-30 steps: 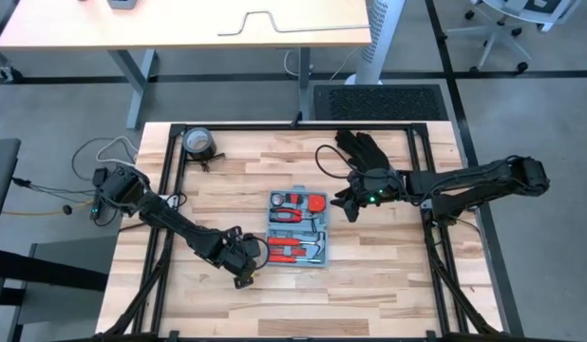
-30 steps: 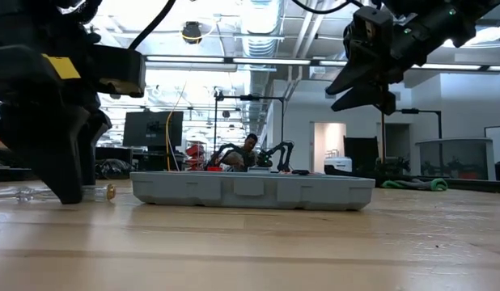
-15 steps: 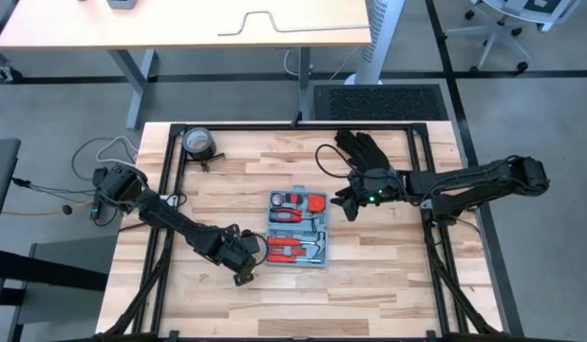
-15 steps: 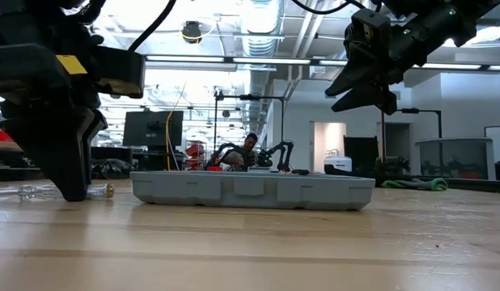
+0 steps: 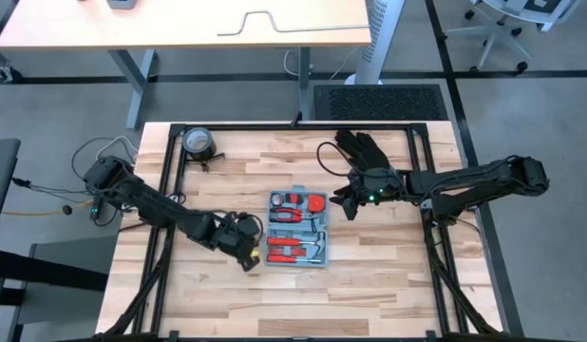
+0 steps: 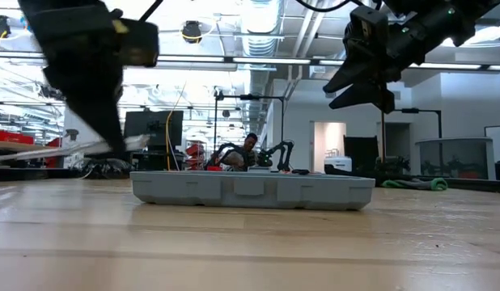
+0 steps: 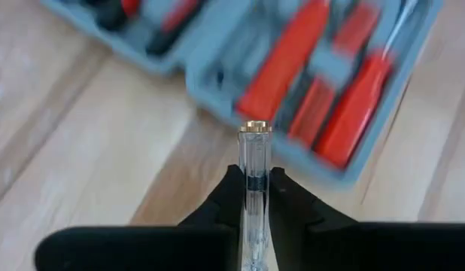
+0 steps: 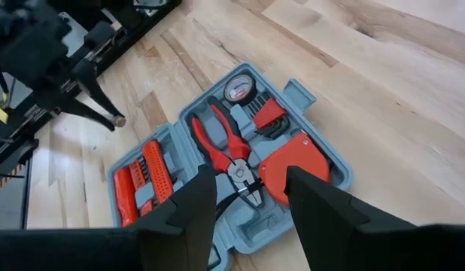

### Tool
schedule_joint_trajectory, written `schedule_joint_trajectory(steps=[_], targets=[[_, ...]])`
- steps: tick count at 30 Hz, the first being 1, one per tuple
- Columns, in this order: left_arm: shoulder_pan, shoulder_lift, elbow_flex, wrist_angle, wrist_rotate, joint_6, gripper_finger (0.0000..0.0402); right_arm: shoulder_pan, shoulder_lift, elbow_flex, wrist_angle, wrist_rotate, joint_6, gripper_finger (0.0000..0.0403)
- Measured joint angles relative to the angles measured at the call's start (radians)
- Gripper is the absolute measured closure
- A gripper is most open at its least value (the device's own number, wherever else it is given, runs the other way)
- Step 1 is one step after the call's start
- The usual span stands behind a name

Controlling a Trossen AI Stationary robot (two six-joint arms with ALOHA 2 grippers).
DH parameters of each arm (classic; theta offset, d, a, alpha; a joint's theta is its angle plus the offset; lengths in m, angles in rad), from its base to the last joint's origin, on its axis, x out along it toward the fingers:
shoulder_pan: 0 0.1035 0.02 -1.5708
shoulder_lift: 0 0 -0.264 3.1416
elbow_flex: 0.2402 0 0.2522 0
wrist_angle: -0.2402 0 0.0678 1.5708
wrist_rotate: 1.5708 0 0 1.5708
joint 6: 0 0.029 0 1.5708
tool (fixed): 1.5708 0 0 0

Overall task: Prefit tool cases
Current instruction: Put the transparent screwdriver into the gray toolbox

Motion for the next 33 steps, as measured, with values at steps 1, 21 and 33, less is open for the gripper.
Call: schedule_joint_trajectory(steps=[1,21,33], targets=[[0.012,-0.008,0.001,0.021,-0.012,-0.012,0.0373,0.000,0.000,0.000,0.005,0.000,0.000,0.0234],[0.207,0.173,0.002,0.715,-0.201,-0.410,0.0373,0.079,0.009,0.000,-0.002,0.108,0.024,0.0234],[0.204,0.348,0.004,0.938,-0.130,-0.554,0.0363,0.201,0.151,-0.002,0.044,0.145,0.130,0.0234]])
